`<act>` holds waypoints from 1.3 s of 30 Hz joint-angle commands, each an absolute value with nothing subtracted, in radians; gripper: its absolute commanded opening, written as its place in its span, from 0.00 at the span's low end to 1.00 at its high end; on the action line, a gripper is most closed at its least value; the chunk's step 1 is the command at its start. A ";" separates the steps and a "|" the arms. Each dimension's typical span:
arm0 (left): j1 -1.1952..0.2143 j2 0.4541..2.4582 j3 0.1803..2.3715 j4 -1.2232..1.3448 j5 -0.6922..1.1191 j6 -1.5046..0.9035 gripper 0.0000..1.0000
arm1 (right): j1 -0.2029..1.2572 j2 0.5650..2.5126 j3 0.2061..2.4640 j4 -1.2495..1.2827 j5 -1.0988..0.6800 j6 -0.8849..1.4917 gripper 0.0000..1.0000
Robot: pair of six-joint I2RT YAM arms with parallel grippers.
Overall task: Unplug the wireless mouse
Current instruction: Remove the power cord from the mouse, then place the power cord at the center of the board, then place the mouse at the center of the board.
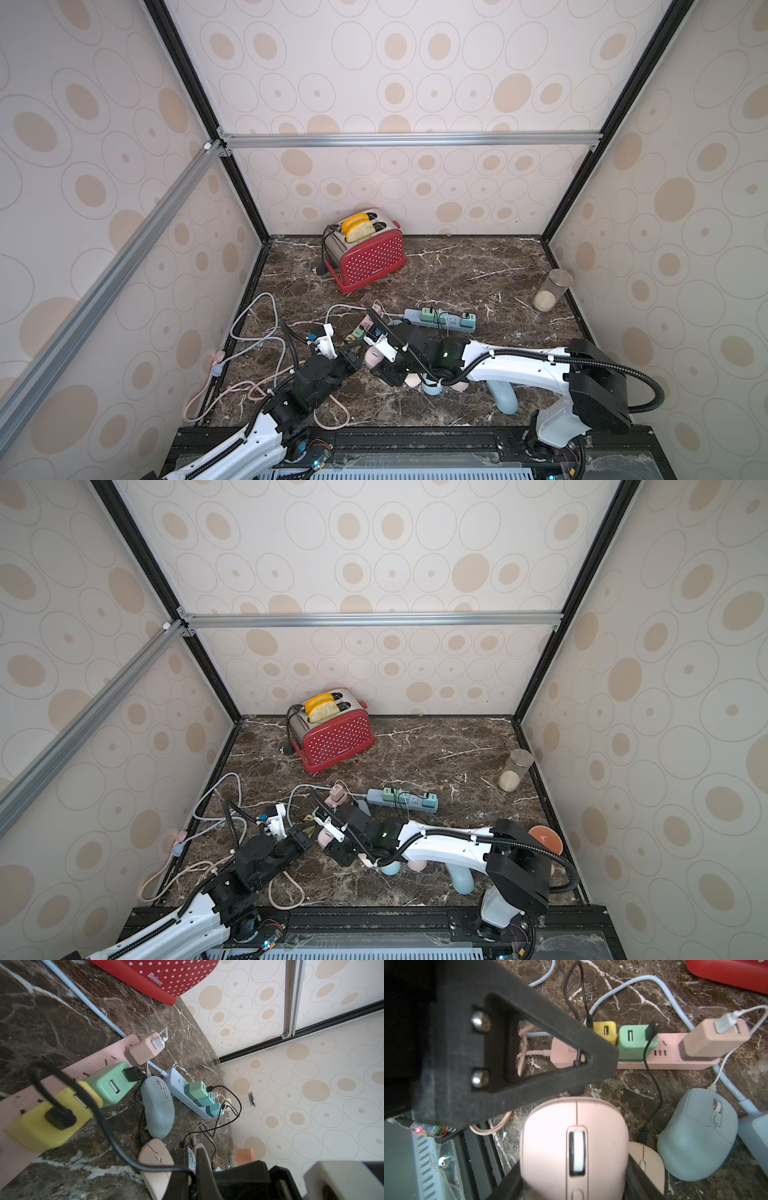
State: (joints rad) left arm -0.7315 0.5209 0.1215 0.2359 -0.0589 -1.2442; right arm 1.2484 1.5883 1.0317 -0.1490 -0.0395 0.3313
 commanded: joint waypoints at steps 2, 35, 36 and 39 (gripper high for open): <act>-0.727 0.507 0.159 0.307 -0.104 -1.212 0.00 | 1.258 1.608 1.018 -0.299 -0.140 0.299 0.31; -0.727 0.408 0.142 0.213 -0.126 -1.193 0.00 | 1.259 1.677 1.095 -0.493 -0.180 0.269 0.32; -0.727 0.399 0.146 0.203 -0.132 -1.193 0.00 | 1.258 1.688 1.098 -0.490 -0.183 0.278 0.32; -0.727 0.346 0.171 0.110 -0.164 -1.188 0.00 | 1.259 1.734 1.110 -0.478 -0.173 0.310 0.34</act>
